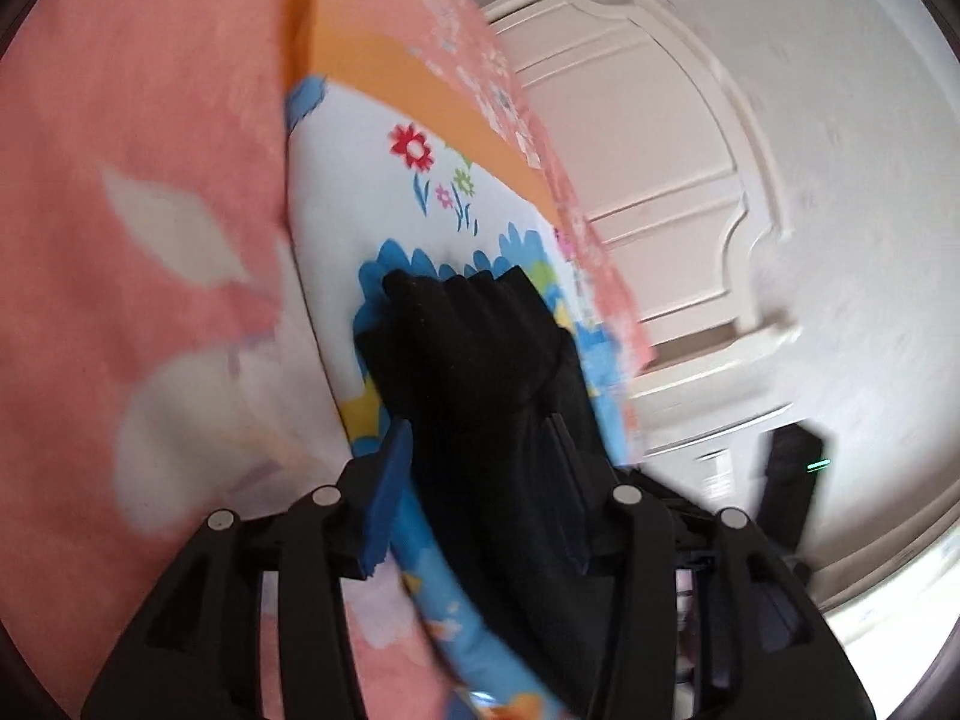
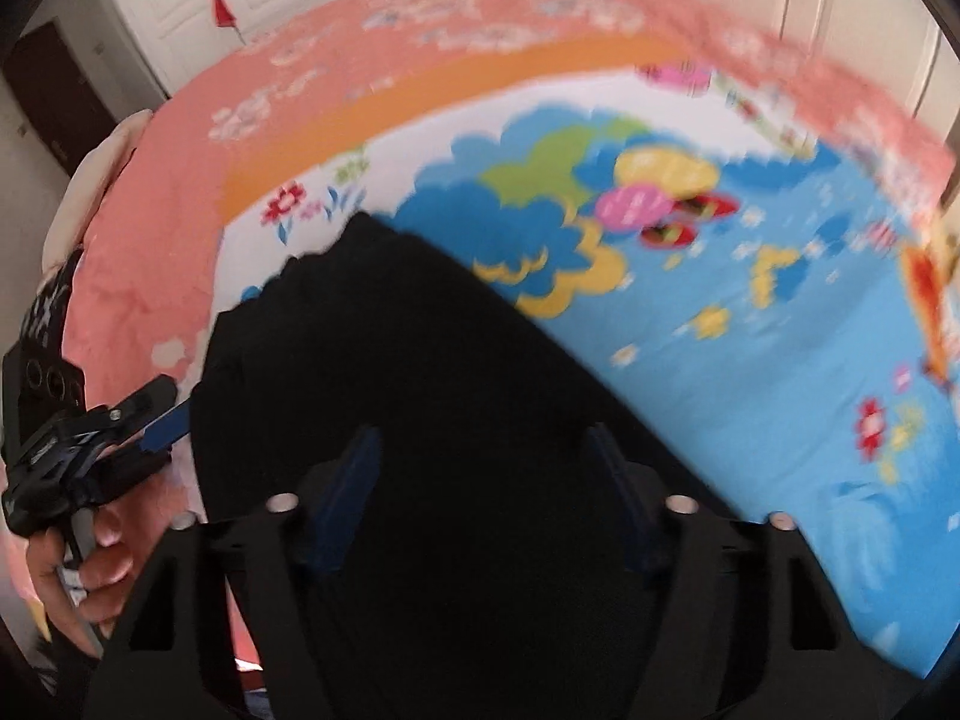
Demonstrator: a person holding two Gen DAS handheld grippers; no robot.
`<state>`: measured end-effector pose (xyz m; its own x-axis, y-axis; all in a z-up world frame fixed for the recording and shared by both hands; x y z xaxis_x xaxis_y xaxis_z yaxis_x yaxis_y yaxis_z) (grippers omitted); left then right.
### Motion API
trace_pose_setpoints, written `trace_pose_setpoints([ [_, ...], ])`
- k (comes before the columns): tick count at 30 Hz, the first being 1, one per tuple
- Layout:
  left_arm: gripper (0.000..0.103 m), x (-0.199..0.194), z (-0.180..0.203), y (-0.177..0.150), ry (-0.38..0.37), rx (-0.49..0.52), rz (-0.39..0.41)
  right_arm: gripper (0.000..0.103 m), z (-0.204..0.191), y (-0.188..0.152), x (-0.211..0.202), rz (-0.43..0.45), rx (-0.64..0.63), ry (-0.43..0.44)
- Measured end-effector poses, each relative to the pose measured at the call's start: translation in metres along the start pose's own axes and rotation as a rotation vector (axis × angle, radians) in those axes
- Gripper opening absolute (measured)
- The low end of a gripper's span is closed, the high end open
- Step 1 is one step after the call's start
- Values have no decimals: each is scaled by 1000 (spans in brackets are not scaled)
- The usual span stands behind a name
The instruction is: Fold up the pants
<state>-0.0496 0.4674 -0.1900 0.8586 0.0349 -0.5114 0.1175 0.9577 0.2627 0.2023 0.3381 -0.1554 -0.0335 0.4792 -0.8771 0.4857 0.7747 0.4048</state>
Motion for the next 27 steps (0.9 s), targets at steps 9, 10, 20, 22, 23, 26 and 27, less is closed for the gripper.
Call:
trace_pose_setpoints([
  [9,45,18,-17,2,-84,-183,-94,69,-17,-15,23,-11,-116,-152],
  [10,45,21,-14,0,-57,-171,-104,69,-18,-16,23,-7,-115,-157],
  [20,43,32,-18,15,-47,-201,-76,71,-22,-27,23,89,-168,-189],
  [22,43,32,-21,22,-72,-198,-52,71,-22,-29,22,105,-168,-193],
  [23,43,35,-21,25,-83,-194,-50,71,-21,-28,22,107,-166,-191],
  [26,43,32,-19,24,-91,-178,-43,71,-21,-28,22,115,-167,-194],
  [27,43,31,-18,23,-82,-169,-43,71,-21,-28,22,117,-168,-197],
])
Point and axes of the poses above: each gripper's, at about its wrist camera, not at the fingertips, and x roughly the way its jaws point, z to its right, y to its top, the point moved 1 cm from there along x, roughly the way its jaws point, and after that the axes turned 6 degrees about y, right-handed, at the moved point
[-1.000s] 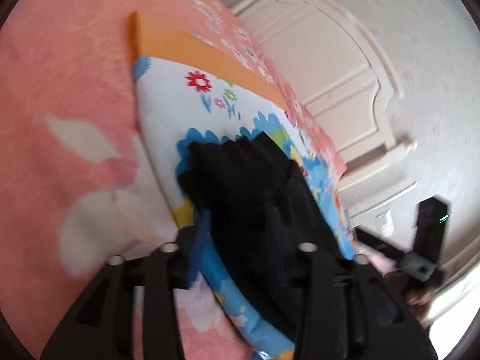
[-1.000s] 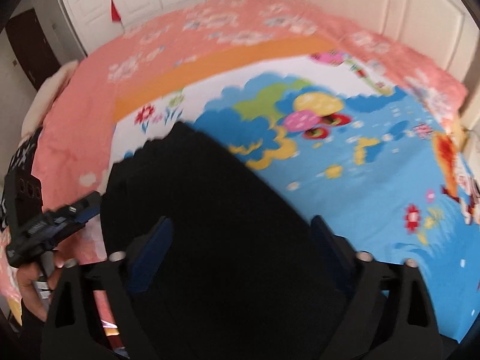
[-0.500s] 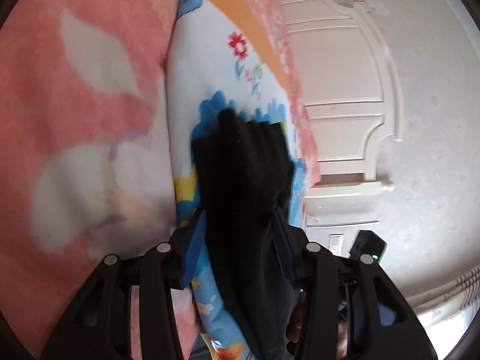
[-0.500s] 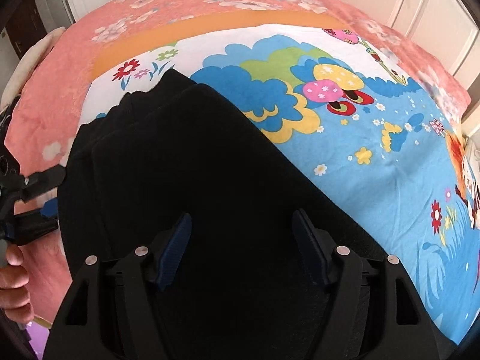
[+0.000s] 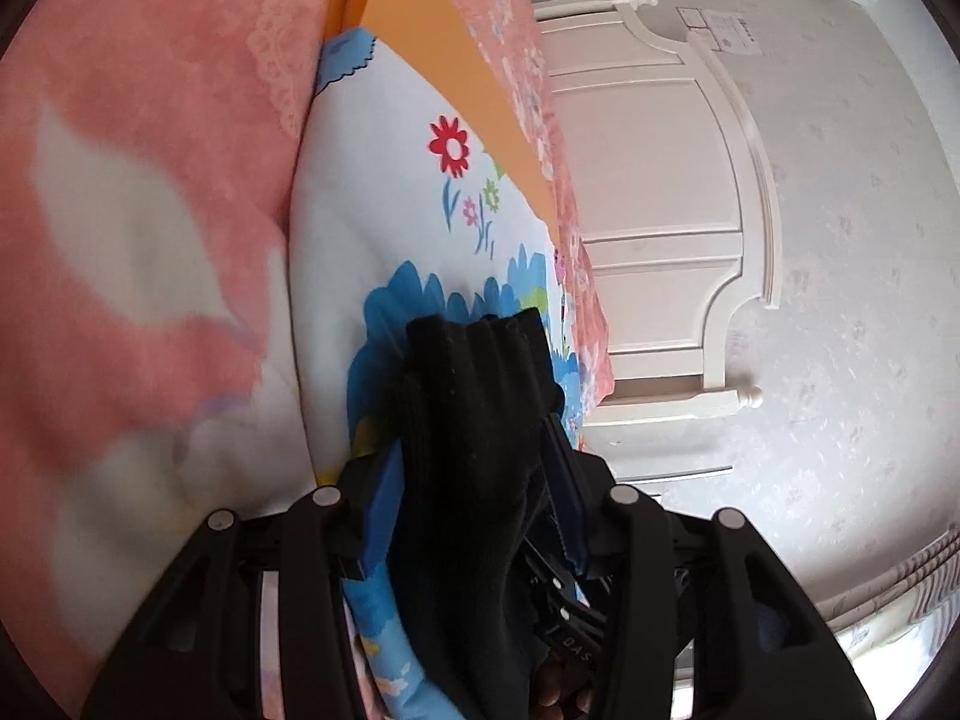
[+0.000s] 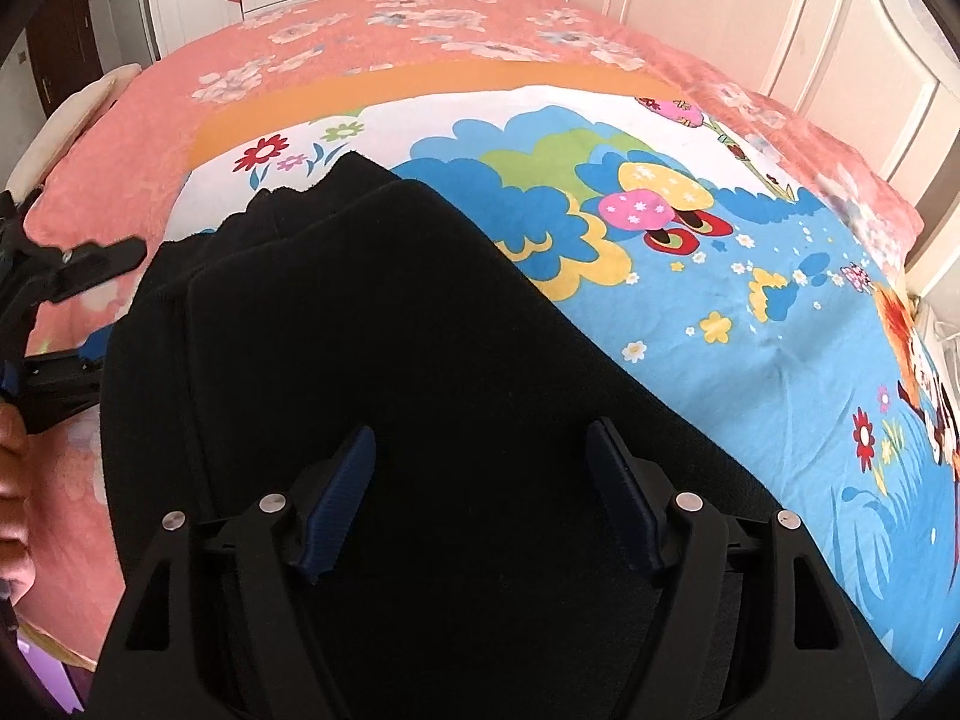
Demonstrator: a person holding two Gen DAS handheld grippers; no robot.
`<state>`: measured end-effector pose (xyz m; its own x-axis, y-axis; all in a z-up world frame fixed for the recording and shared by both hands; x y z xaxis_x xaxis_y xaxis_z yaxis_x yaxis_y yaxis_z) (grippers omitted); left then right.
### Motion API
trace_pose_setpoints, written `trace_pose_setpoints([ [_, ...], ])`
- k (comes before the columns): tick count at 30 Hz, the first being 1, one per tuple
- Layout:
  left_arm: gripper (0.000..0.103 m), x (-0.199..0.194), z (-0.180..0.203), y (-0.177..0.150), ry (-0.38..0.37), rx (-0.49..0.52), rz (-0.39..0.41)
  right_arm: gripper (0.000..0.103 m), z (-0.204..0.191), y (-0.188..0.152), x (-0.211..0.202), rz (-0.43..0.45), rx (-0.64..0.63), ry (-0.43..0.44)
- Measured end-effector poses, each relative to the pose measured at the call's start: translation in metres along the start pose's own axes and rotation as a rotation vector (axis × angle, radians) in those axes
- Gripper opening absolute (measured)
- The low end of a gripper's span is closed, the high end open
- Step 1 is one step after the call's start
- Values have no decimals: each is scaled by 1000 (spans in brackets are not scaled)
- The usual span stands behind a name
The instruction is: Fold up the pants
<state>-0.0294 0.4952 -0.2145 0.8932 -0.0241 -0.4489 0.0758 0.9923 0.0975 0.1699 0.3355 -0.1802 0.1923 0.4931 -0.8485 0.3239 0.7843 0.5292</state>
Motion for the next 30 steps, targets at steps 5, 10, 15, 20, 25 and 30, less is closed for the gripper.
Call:
trace_pose_setpoints([
  [5,43,11,8,0,69,69,-44,71,-1,0,0,3,1,-1],
  [10,11,19,33,1,169,218,-28,78,1,1,-1,8,13,27],
  [15,11,-5,129,-54,396,730,142,88,45,4,-39,52,272,305],
  [20,11,6,195,-174,592,1322,376,90,135,-55,-103,159,804,653],
  [25,12,55,163,-335,625,1959,387,93,170,-124,-127,182,975,705],
  [30,13,80,116,-384,682,2164,324,93,180,-150,-129,165,1016,708],
])
Point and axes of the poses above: each gripper's, at about its wrist camera, not at the fingertips, and x roughly the way its jaws point, z to its right, y to its top, the point moved 1 cm from there along x, roughly the way its jaws point, and after that the axes turned 6 degrees about y, right-handed, at the moved point
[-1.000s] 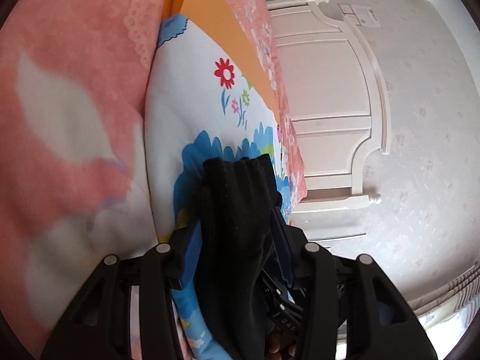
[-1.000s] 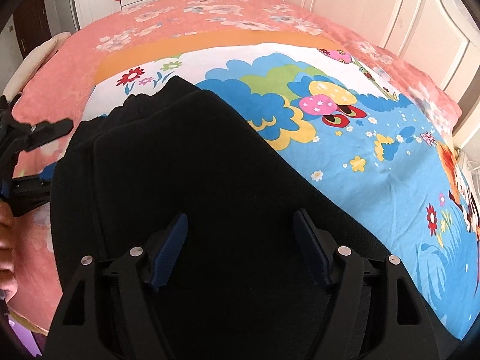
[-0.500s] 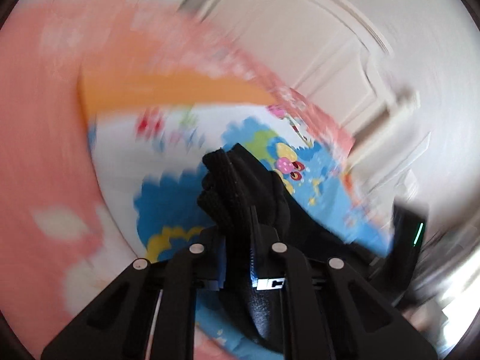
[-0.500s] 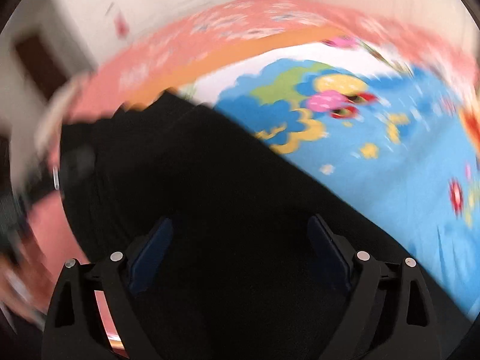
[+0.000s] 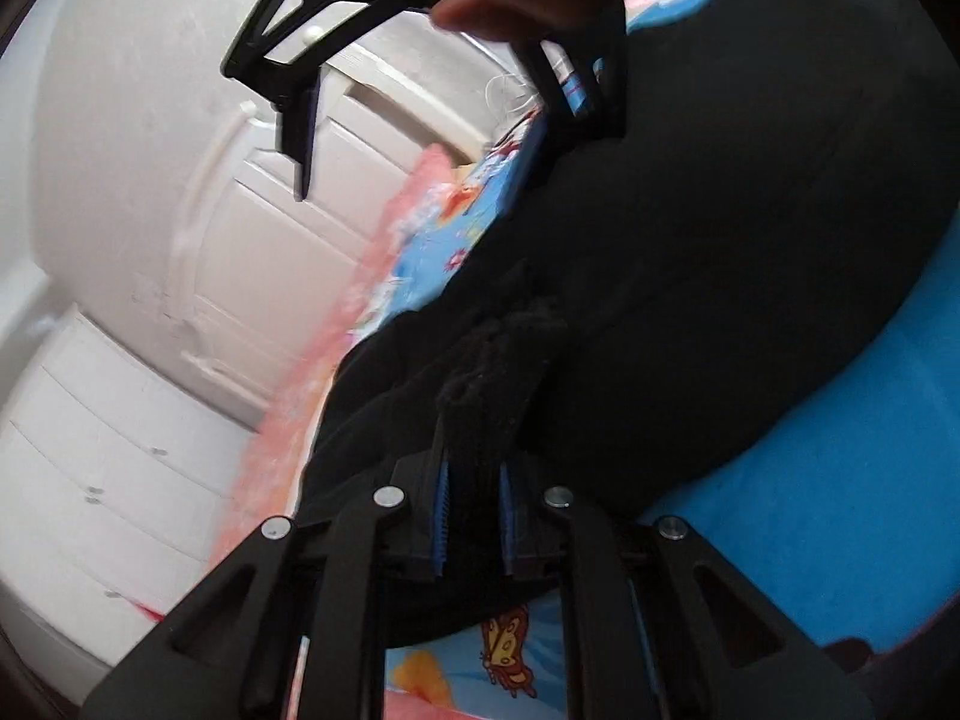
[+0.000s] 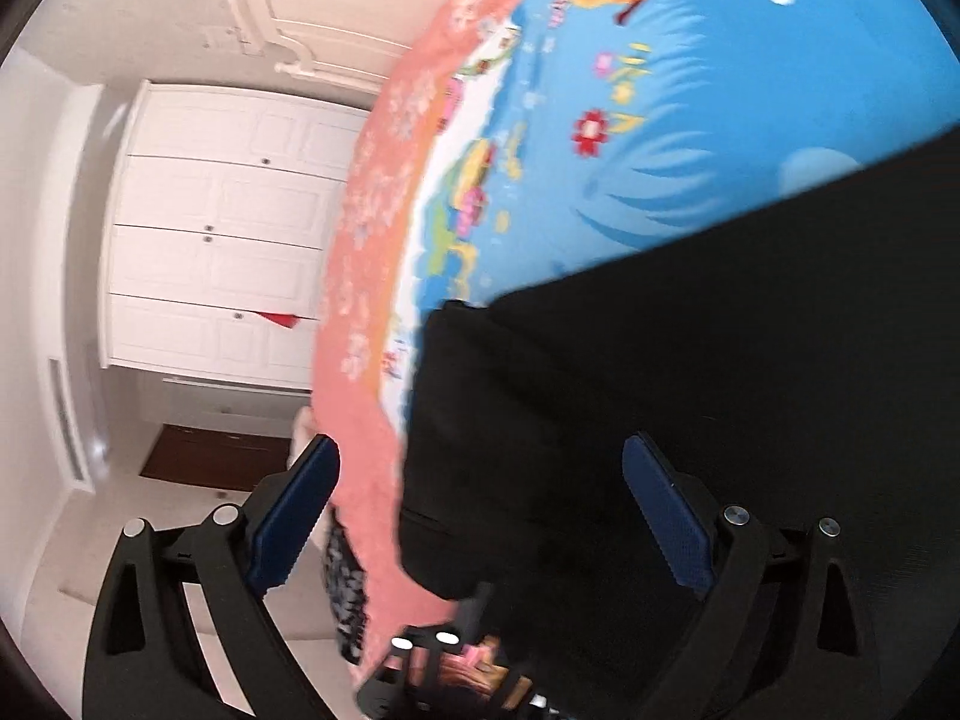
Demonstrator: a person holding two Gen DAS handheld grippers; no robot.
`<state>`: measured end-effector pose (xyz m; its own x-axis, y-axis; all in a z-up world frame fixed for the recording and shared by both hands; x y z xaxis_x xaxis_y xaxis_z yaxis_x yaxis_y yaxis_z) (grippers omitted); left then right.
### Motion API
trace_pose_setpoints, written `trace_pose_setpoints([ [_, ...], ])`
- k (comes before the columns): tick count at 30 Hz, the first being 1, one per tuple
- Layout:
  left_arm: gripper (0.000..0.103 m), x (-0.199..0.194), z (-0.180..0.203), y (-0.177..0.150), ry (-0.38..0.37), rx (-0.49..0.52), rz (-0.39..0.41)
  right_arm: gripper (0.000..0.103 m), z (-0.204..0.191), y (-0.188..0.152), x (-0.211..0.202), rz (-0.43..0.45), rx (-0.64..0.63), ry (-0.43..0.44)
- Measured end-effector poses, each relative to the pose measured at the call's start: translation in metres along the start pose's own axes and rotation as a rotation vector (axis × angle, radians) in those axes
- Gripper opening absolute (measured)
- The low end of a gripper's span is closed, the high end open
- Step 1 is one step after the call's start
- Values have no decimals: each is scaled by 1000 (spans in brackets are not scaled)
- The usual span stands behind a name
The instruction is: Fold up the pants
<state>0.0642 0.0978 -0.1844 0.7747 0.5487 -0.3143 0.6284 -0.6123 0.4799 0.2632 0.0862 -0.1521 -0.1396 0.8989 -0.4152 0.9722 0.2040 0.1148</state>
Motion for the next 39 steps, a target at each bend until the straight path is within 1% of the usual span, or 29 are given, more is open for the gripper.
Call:
trace_pose_setpoints([
  [1,13,0,-2,0,-11,-14,-8,93,2,1,2,-2,7,-6],
  [2,13,1,-10,2,-24,-50,-19,93,3,0,4,-9,14,-5],
  [3,12,1,-17,4,-25,-83,-24,93,2,0,5,-15,14,-6],
  [7,12,-2,-41,9,-13,-158,-10,93,2,0,13,-50,21,7],
  [9,12,-4,-47,12,-3,-170,-1,93,2,-1,21,-69,28,15],
  [12,12,-9,-46,18,-5,-171,11,93,-2,-1,42,-116,21,36],
  [13,12,-10,-44,18,-3,-163,13,88,-3,0,50,-127,9,44],
  [14,12,-14,-38,17,-2,-155,16,78,-3,1,56,-130,2,49],
  [15,12,-16,-37,17,-5,-153,19,51,-2,1,59,-134,0,56],
  [16,12,-20,-34,17,-8,-152,24,32,-1,2,62,-136,-1,42],
  [17,12,-26,-30,17,-2,-146,30,26,0,3,58,-124,-10,26],
  [18,12,-27,-28,21,15,-137,39,24,0,3,54,-117,-20,34],
  [20,12,-34,-25,27,25,-136,62,23,-1,5,35,-86,-48,35],
  [22,12,-40,-19,39,16,-134,103,23,-4,6,13,-53,-95,7],
  [24,12,-45,-10,49,-17,-139,135,23,-3,5,-10,-25,-141,-36],
  [26,12,-54,6,60,-57,-137,172,23,11,1,-32,5,-128,-73],
  [28,12,-59,21,67,-104,-143,191,23,25,-3,-40,20,-121,-112],
  [30,12,-59,32,69,-141,-145,191,23,49,-6,-41,17,-67,-125],
  [31,12,-59,37,68,-158,-140,185,23,55,-7,-37,12,-57,-128],
  [32,12,-58,41,65,-176,-136,175,23,62,-8,-34,13,-55,-111],
  [33,16,-57,42,62,-204,-142,164,23,63,-9,-34,15,-56,-100],
  [34,25,-57,40,60,-231,-158,162,23,64,-8,-34,12,-52,-93],
  [35,29,-57,30,57,-292,-210,158,23,64,-8,-35,9,-49,-90],
  [36,41,-57,19,54,-339,-267,145,23,65,-8,-34,7,-44,-87],
  [37,49,-57,9,51,-369,-324,133,24,67,-7,-36,7,-36,-81],
  [38,49,-58,-1,47,-401,-383,129,25,68,-7,-36,6,-29,-72],
  [39,49,-58,-9,42,-414,-416,125,26,68,-7,-40,4,-27,-67],
])
Point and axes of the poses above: each gripper's, at about its wrist camera, not at the fingertips, and x roughly the way its jaws point, z to its right, y to its top, the point moved 1 cm from there along x, roughly the way its jaws point, and after that the axes turned 6 degrees about y, right-handed, at the moved point
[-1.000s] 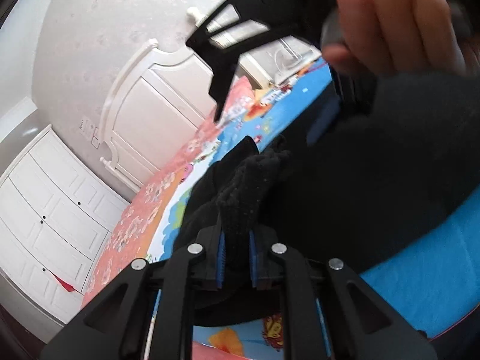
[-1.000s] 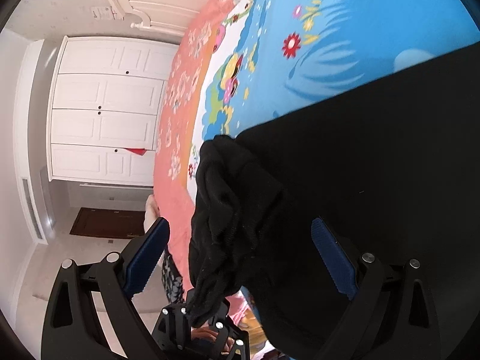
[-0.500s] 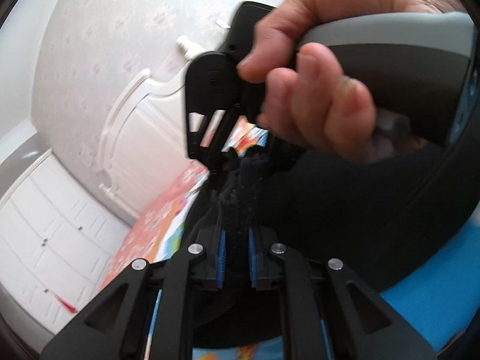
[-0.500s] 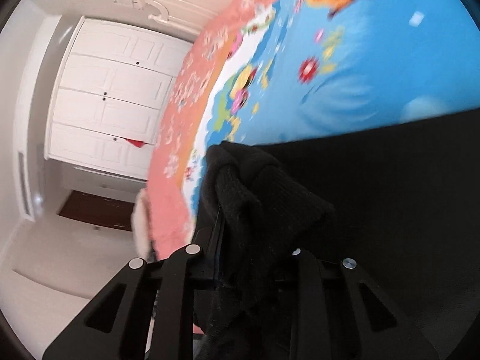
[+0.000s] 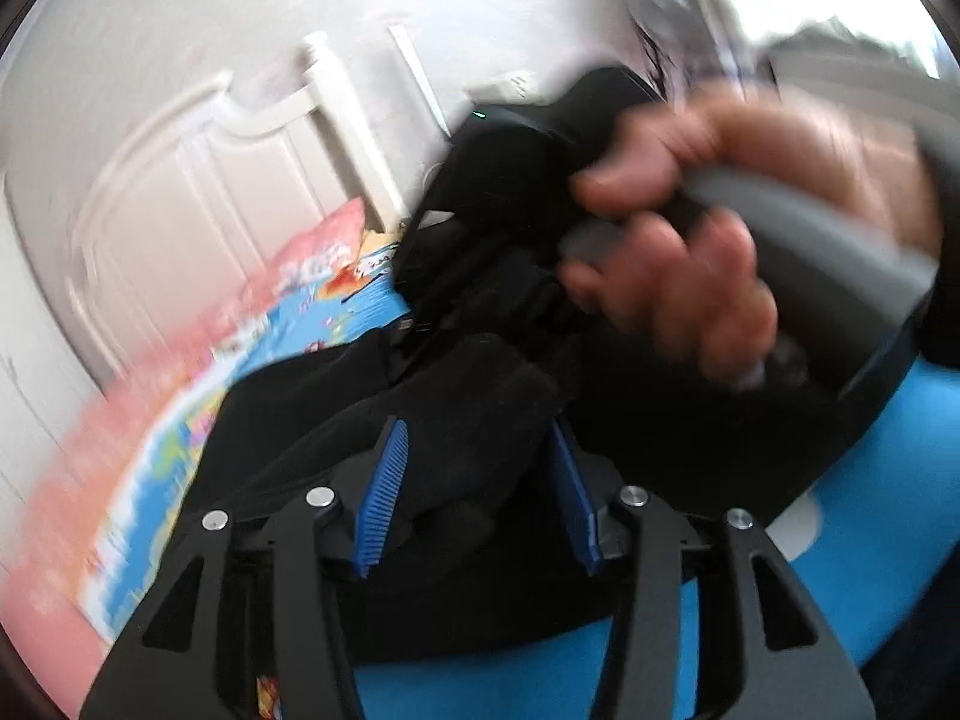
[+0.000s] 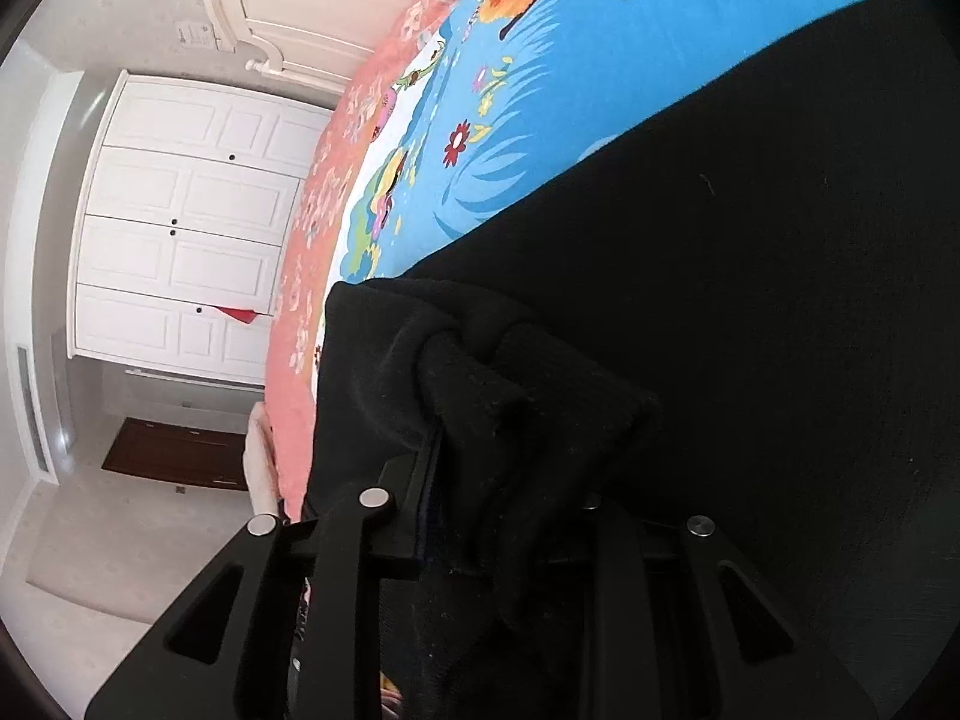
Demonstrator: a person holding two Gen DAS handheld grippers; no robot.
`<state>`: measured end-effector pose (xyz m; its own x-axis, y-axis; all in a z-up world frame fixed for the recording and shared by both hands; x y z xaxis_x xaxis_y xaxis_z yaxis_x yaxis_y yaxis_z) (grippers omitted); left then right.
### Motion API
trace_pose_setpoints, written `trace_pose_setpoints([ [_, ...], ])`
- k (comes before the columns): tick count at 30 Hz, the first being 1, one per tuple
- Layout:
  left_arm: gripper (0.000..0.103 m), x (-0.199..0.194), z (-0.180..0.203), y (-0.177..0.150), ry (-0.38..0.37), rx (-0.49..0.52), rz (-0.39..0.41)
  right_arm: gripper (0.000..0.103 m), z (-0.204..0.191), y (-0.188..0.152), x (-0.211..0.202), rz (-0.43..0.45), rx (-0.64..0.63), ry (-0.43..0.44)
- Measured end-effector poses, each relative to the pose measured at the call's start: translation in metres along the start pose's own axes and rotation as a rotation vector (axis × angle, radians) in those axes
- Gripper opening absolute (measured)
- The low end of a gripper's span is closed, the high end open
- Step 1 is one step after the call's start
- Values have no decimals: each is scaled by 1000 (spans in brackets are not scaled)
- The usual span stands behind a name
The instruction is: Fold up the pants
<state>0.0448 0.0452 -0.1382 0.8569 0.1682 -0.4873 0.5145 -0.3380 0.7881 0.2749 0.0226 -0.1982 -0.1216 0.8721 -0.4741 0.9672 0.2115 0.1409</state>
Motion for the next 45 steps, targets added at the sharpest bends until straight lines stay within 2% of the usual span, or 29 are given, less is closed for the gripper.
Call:
trace_pose_setpoints([
  [3,61,-2,-3,-8,42,50,6,28,1,1,0,-3,15,16],
  [6,61,3,6,-19,93,153,8,30,-2,3,-1,8,20,26],
  [8,59,3,18,-23,140,218,20,25,-3,3,-4,18,-1,13],
  [11,49,9,31,-21,215,289,28,20,-9,1,-8,28,-37,-14],
  [13,34,12,41,-16,248,347,39,18,-12,1,-12,32,-41,-26],
  [14,30,10,43,-14,244,353,41,18,-15,1,-17,34,-42,-23],
  [15,16,8,44,-11,225,355,43,18,-18,0,-23,42,-51,-16],
  [18,16,-1,50,-8,217,350,69,18,-23,-2,-39,63,-78,-34],
  [20,17,-1,56,-8,177,331,65,18,-14,-6,-44,69,-75,-85],
  [22,19,0,60,-10,124,312,52,18,1,-7,-43,68,-44,-90],
  [23,21,1,59,-10,73,273,34,18,7,-7,-43,68,-30,-77],
  [25,39,-2,46,-5,-37,161,8,24,12,-7,-42,75,-9,-75],
  [26,43,-5,30,0,-137,42,-17,27,11,-7,-41,79,-5,-89],
  [27,45,-7,16,4,-205,-55,-35,35,6,-7,-41,77,-11,-110],
  [28,47,-9,1,6,-263,-152,-48,48,1,-7,-42,76,-21,-139],
  [29,49,-12,-19,9,-307,-267,-56,58,-11,-7,-46,87,-49,-214],
  [30,56,-15,-38,11,-324,-360,-55,80,-22,-7,-51,110,-71,-283],
  [31,63,-19,-57,12,-331,-446,-51,86,-36,-8,-60,148,-103,-366],
  [33,71,-14,-106,10,-276,-641,-64,87,-66,-13,-78,210,-182,-496],
  [34,71,-17,-120,6,-214,-692,-91,87,-83,-18,-87,230,-200,-556],
  [36,71,-15,-141,-1,-122,-730,-135,87,-122,-33,-106,264,-217,-658],
  [37,72,-15,-151,-7,-75,-739,-162,87,-145,-43,-114,269,-243,-662],
  [38,72,-11,-161,-13,-34,-752,-198,87,-174,-57,-125,261,-302,-620],
  [41,72,2,-177,-23,21,-796,-286,89,-252,-88,-160,269,-441,-484],
  [43,73,3,-178,-30,41,-803,-330,93,-286,-97,-177,313,-485,-472],
  [44,74,16,-178,-34,44,-802,-341,93,-300,-102,-184,327,-510,-466],
  [45,75,20,-178,-32,44,-799,-350,93,-311,-106,-193,319,-528,-455],
])
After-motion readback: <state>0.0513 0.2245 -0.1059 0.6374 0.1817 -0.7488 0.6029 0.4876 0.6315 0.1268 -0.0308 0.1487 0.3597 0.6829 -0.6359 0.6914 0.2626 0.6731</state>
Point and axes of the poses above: each gripper's, at about its wrist camera, not at the fingertips, and x roughly the way its jaws point, z to its right, y to its top, the point moved 1 cm from there along x, roughly the way its jaws point, and after that the axes turned 6 degrees about y, right-handed, at the moved point
